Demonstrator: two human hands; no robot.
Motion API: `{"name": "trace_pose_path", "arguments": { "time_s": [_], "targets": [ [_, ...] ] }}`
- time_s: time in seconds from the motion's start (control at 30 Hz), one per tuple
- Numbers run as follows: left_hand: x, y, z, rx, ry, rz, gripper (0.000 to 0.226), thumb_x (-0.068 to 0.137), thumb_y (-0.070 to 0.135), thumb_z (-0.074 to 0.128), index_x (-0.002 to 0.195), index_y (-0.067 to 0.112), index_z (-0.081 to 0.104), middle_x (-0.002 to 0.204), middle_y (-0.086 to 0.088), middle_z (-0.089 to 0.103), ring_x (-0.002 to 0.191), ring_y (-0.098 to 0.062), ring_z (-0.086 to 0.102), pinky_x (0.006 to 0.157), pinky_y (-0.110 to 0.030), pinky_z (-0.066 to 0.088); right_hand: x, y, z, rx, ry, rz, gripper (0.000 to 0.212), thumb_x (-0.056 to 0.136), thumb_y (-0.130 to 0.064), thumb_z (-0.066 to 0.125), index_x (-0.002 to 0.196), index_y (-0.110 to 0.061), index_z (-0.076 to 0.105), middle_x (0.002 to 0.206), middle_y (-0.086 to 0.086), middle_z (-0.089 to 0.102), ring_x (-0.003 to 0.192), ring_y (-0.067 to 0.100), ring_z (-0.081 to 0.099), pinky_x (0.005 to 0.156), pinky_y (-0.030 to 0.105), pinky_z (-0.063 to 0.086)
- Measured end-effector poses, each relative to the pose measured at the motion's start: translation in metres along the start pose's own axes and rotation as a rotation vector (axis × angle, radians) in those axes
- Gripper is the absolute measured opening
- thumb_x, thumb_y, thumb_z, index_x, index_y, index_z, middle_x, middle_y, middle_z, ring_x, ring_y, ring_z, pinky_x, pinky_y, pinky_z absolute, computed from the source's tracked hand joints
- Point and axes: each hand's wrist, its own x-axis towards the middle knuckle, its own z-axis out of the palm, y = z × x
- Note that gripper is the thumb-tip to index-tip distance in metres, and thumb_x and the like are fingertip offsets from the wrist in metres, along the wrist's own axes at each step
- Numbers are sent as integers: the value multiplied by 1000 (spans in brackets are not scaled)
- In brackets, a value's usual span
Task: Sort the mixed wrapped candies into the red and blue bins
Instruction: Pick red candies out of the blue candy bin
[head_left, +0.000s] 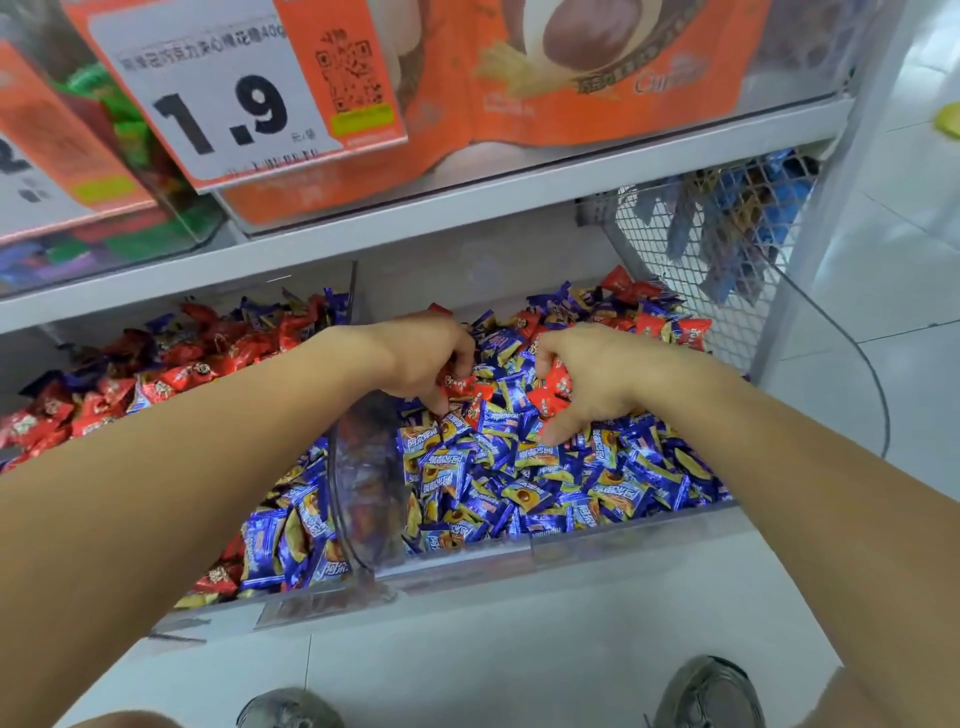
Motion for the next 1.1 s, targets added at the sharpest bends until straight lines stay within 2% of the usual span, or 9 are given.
{"name": "trace_pose_path", "arguments": {
  "time_s": [0.2,0.33,0.43,0.53,0.7,0.8,0.87,0.93,1.1],
  "targets": [
    [-1,-4,1,-117,79,41,22,77,25,83,92,22,66,85,13,59,71,0,52,55,-15,32,-8,18,3,101,175,-75,31,76,-32,86,96,-31,63,110,-2,62,96,17,58,85,35,49],
    [2,-5,5,-130,111,42,18,83,25,78,92,20,63,81,11,62,73,-9,58,58,-20,37,-14,25,-4,234,225,-76,23,81,-25,82,92,-30,64,86,2,70,56,16,68,57,35,58],
    [4,-2,7,-94,99,12,16,91,30,68,97,21,57,85,6,62,78,-15,59,61,-26,40,-15,32,-7,324,251,-82,19,86,-14,77,93,-26,63,120,-2,64,60,12,73,63,35,59],
    [2,-1,3,-161,107,28,26,96,33,59,120,28,50,91,-1,67,80,-21,62,71,-33,50,-16,40,-11,327,263,-48,22,90,-8,71,93,-28,64,126,-2,58,59,14,72,56,32,54],
    [-1,9,3,-275,59,45,12,99,33,52,110,32,57,88,6,65,68,-13,59,66,-28,51,-15,41,-13,304,245,-42,27,95,-8,56,103,-31,70,86,1,68,40,11,44,44,26,36],
    [-1,17,6,-302,34,18,29,91,54,60,104,29,58,81,10,59,65,-7,52,58,-25,40,-15,26,-8,174,145,-42,30,90,-29,72,118,-33,65,103,-6,56,67,1,52,64,19,41],
    [0,19,7,-245,6,28,39,82,61,67,100,29,56,86,7,59,72,-12,54,63,-30,43,-11,18,0,-3,72,-36,50,81,-38,80,127,-34,61,116,-4,41,106,11,47,88,27,38],
    [3,18,8,-182,-4,54,35,82,56,70,96,28,54,91,3,60,74,-16,55,67,-33,46,-5,13,5,-14,73,-32,48,80,-37,82,124,-29,64,126,0,42,123,19,44,98,33,38],
    [5,10,5,-246,64,99,15,92,31,66,84,25,55,76,5,62,65,-16,54,62,-32,46,-9,13,-4,57,117,-22,32,88,-46,70,111,-27,60,115,-1,43,102,17,47,83,30,38]
  ]
}}
